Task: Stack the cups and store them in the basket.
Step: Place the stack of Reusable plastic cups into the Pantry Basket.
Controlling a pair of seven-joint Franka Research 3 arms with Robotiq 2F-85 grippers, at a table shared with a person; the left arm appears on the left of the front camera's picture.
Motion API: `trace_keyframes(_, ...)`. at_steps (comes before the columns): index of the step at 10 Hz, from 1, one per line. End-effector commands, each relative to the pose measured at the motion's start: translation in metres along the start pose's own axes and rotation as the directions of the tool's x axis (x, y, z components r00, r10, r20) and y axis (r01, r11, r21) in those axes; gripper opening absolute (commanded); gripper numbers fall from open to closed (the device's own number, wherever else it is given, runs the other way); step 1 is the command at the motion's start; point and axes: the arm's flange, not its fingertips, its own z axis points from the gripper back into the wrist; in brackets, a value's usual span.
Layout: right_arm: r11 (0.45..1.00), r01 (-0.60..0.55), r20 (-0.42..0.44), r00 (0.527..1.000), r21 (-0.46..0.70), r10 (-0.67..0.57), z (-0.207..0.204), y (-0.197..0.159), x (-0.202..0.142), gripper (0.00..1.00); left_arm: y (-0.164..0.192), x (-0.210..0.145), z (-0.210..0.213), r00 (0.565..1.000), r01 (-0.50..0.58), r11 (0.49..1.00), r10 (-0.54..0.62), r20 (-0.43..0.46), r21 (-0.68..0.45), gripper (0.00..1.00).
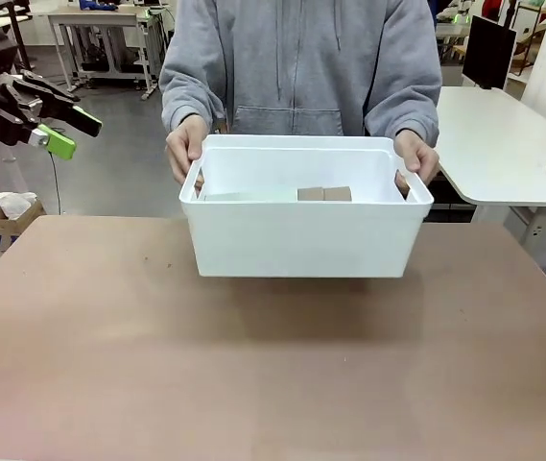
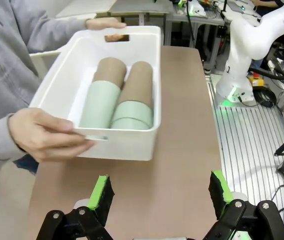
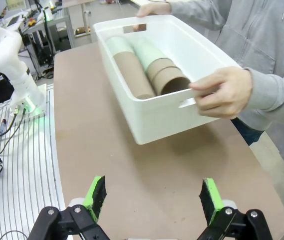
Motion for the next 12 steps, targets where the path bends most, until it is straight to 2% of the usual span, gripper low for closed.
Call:
trace_keyframes(1,1.000,-0.012,0.018,1.000,0.001,0.012,0.0004,-0.0013,0.0010,1.00,-0.0008,0.0027,0.0022,1.000,-0.008,1.000,0.008,-0.005,-0.006,1.00)
trace_keyframes(12,1.000,-0.012,0.018,1.000,0.001,0.012,0.0004,-0.0013,0.0010,1.00,-0.0008,0.0027,0.0022,1.000,-0.008,1.000,0.008,-0.005,-0.006,1.00)
